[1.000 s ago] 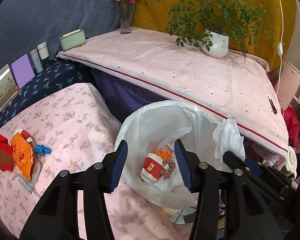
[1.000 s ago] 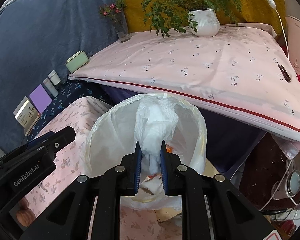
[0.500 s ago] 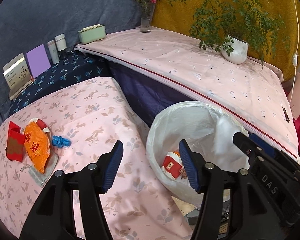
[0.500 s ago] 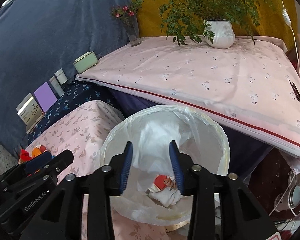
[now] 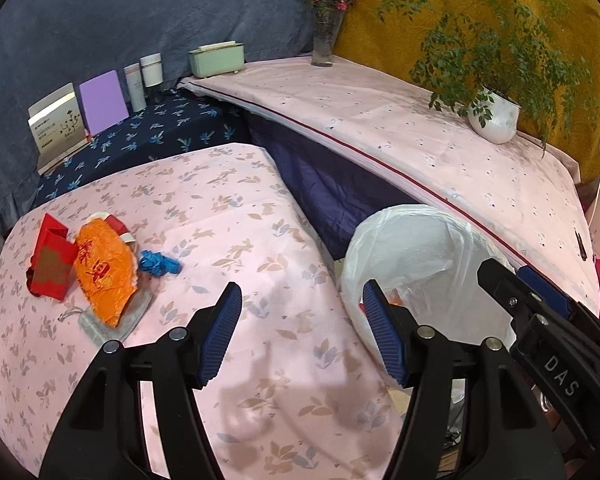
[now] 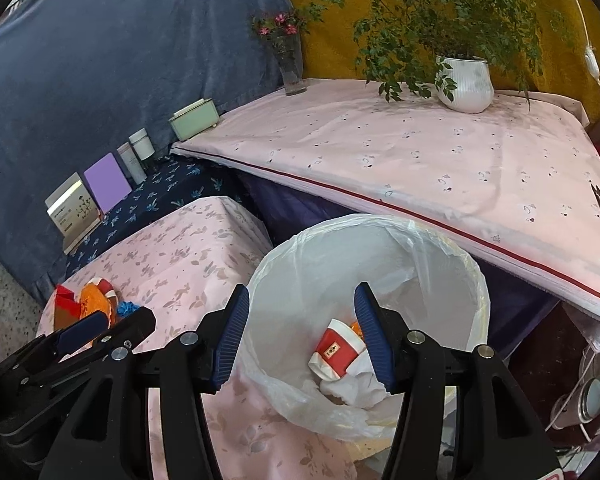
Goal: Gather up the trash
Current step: 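Withdraw both grippers from the bin back over the table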
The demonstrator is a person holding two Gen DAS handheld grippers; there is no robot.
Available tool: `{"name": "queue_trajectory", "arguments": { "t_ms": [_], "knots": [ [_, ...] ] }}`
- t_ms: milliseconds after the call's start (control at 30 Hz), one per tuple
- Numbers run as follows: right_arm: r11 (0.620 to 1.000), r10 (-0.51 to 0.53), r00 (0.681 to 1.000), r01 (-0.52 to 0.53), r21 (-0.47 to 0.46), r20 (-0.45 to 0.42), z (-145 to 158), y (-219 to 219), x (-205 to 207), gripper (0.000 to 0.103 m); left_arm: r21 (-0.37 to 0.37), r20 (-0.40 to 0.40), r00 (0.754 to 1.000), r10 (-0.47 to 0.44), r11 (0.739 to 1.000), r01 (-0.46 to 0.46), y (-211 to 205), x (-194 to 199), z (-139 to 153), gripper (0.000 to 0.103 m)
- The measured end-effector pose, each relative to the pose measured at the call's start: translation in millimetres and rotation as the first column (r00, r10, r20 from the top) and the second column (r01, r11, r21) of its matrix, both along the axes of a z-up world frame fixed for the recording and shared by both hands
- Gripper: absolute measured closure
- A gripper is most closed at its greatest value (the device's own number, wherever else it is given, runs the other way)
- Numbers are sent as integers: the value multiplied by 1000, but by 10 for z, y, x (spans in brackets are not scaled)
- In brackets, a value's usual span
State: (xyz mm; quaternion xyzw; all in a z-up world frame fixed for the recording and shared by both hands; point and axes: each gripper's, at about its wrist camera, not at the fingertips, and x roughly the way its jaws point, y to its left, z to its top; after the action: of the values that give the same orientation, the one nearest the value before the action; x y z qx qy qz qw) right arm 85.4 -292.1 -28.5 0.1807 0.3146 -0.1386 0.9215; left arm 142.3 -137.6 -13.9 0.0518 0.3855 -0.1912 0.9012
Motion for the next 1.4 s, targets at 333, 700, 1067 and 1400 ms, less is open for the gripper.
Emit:
{"name": "queue_trajectory", "arguments": {
  "t_ms": [333,700,1067,1400],
  "knots": [
    [996,89,996,-89,-21,-2,92,513,52,49,-23,5,996,86,996,-86,574,-15,61,43],
    [978,207,978,-208,-30,-23,129,1175,165,49,-36,11,978,208,978,-208,1368,-27,73,43],
    [947,315,947,-318,-52,-53,100,1816,319,49,-30,18,952,307,951,-306,1943,-18,32,43],
    [925,369,925,-375,-63,-92,-17,2186,548,49,-12,16,929,370,929,-369,2405,109,-95,43]
  ]
}}
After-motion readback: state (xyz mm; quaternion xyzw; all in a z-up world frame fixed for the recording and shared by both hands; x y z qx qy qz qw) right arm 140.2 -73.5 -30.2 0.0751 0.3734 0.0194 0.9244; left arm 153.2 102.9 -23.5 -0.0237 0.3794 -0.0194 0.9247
